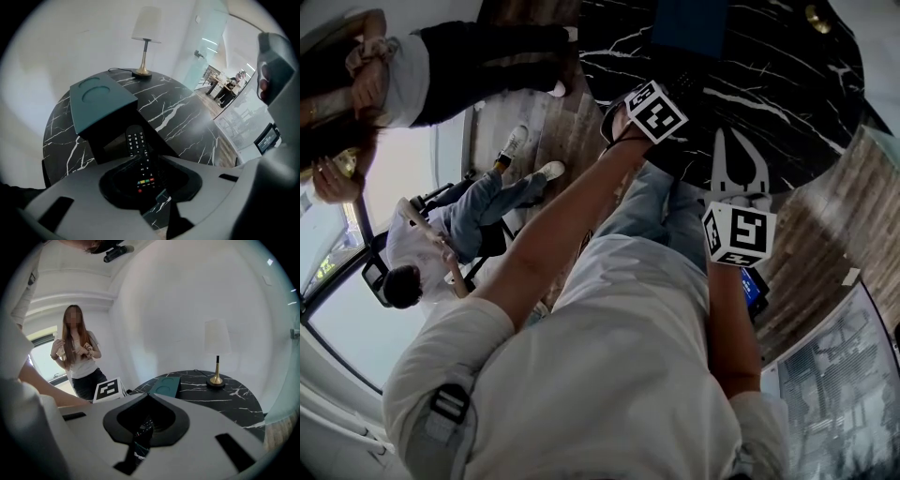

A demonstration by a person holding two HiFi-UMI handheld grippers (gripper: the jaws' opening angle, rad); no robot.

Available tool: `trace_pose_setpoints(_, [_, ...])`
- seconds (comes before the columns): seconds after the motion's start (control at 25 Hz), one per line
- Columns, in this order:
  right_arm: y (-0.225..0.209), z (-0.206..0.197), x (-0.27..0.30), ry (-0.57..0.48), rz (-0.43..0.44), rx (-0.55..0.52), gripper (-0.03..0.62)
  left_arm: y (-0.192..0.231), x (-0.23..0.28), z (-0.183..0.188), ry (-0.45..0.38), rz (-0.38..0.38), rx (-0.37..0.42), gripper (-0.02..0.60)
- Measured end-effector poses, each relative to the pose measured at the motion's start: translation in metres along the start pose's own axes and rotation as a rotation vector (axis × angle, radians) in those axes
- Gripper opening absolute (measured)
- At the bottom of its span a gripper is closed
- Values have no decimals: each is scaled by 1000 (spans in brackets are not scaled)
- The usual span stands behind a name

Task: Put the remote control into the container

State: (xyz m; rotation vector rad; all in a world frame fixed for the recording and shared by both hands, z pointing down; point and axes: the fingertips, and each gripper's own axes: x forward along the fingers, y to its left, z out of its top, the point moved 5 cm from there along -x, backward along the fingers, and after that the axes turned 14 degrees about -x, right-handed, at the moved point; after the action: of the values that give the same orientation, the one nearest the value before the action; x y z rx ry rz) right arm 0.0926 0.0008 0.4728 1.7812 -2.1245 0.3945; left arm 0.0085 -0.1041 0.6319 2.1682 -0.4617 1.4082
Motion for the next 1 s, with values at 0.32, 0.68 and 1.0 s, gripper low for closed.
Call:
trace_pose_setpoints(0.32, [8, 28, -10, -40, 7, -58, 11, -13, -71, 11, -154, -49, -41, 98])
trace_pose_setpoints(0.68, [4, 69, -28, -106, 10, -124, 11, -48, -163, 38, -439, -94, -45, 98])
trace_pose_setpoints(1.0, [3, 107, -43, -185, 37, -142, 11, -77, -233, 61, -721, -212, -103, 64])
